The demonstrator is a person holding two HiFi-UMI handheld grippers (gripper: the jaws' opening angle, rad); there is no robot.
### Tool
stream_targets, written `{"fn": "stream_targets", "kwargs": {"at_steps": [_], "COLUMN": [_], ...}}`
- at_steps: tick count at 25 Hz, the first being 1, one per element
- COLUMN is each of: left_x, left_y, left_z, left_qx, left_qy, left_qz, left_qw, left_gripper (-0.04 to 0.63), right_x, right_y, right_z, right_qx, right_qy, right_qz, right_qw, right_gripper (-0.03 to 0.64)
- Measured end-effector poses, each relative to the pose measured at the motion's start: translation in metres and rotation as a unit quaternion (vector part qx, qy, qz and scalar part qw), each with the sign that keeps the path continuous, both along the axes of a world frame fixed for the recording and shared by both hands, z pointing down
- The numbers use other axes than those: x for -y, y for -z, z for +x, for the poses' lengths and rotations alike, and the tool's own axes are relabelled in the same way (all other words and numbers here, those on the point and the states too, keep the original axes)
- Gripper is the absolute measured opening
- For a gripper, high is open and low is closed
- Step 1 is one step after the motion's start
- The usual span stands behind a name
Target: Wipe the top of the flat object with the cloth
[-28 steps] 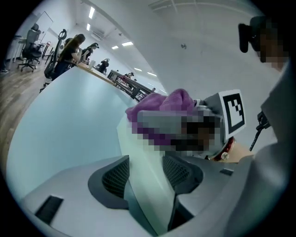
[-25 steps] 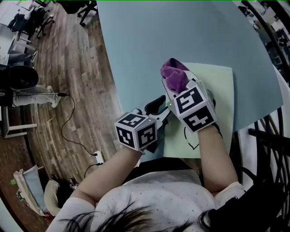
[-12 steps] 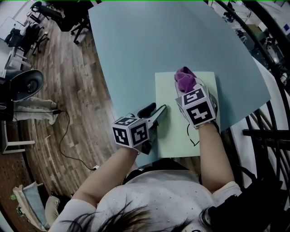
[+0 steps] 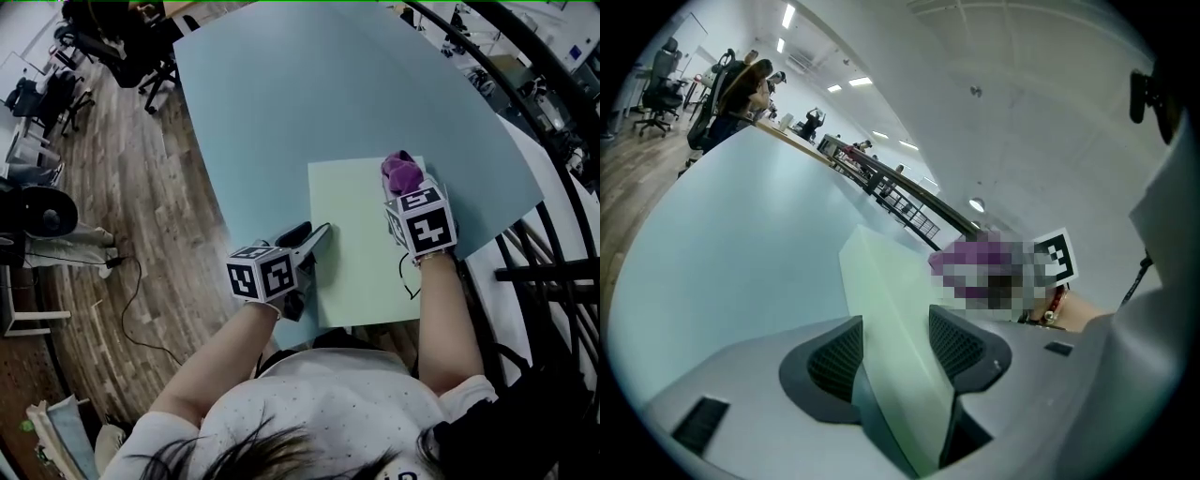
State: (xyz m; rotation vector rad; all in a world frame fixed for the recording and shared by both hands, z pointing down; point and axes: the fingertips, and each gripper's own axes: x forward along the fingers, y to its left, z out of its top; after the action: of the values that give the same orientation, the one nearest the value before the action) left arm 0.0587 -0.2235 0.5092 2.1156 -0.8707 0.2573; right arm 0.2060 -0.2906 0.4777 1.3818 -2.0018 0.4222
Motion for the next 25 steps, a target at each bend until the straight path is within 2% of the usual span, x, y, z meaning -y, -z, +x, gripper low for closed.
{"fn": "stream_targets", "kwargs": {"at_steps": [3,8,12,14,18,22,25], "left_x": [-0.002,0.0,0.001,0.0,-0.002,-0.005,-0.004], "left_y": [0.002,0.002,0.001,0.002,0.003,0.001,0.001], "left_z": [-0.001,-0.001,0.0,-0.001,-0.001,0.005,0.004], "left_qx": [-0.003,-0.001,-0.005,-0.01,-0.012,-0.018,-0.022], "left_qy": [0.0,0.003,-0.002,-0.006,-0.007,-0.016,-0.022], "left_qz": [-0.001,0.006,0.0,-0.008,-0.009,-0.014,-0.022], "left_qw": [1.0,1.0,1.0,0.9999,0.9999,0.9996,0.9993], "left_gripper": [0.218,0.218,0.218,0.218,0.218,0.213,0.209], "right_x": [-0.004,-0.002,0.0,-0.001,-0.013,-0.039,-0.05], "right_y": [0.001,0.0,0.005,0.013,0.02,0.007,0.007], "right_z": [0.017,0.044,0.046,0.032,-0.051,-0.127,-0.169], "right_qx": [-0.016,0.008,-0.006,-0.005,0.082,0.09,0.104], "right_qy": [-0.018,-0.052,-0.05,-0.039,0.055,0.155,0.221], "right_qz": [-0.002,-0.005,-0.013,-0.003,-0.001,-0.033,-0.048], "right_qw": [1.0,0.999,0.999,0.999,0.995,0.983,0.969], "right_gripper": [0.037,0.037,0.035,0.037,0.037,0.035,0.037]}}
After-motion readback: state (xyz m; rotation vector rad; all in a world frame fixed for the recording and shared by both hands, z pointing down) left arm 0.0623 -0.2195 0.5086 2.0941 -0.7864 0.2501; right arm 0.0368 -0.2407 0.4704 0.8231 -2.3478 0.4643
